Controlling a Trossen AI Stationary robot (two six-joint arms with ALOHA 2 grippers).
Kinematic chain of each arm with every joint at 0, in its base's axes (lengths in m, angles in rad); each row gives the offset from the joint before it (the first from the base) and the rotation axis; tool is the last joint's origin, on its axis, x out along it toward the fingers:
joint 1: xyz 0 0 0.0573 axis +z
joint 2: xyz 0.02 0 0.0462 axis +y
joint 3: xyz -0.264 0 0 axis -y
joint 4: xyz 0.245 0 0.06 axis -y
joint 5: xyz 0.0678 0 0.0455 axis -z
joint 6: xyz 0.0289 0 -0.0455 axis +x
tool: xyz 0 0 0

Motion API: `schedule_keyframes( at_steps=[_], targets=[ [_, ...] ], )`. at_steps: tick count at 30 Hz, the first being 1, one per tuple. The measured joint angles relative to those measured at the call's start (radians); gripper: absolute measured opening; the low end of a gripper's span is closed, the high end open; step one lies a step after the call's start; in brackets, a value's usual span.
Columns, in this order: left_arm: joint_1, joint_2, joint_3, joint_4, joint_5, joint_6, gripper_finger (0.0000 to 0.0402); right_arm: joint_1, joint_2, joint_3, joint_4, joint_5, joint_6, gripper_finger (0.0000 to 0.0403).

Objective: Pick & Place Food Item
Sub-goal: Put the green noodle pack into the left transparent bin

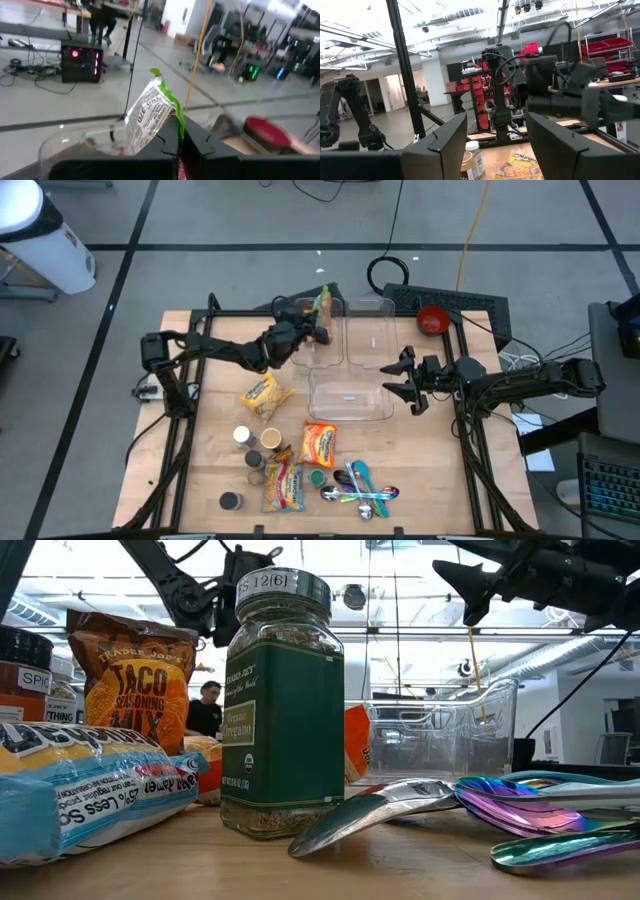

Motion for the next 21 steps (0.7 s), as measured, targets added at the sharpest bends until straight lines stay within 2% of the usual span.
schedule_keyframes(
  at_steps=[5,9,21],
  targets=[
    [-0.033,-0.003,0.000,0.066,-0.031,0.059,0.0003,0.000,0.000,0.000,-0.001,0.000,-0.001,0.0196],
    [-0.049,-0.005,0.001,0.046,-0.042,0.058,0.0003,0.000,0.000,0.000,-0.001,0.000,-0.003,0.0196],
    [-0.048,-0.005,0.001,-0.008,0.005,-0.087,0.0006,0.000,0.000,0.000,-0.001,0.000,0.023,0.0196]
  ],
)
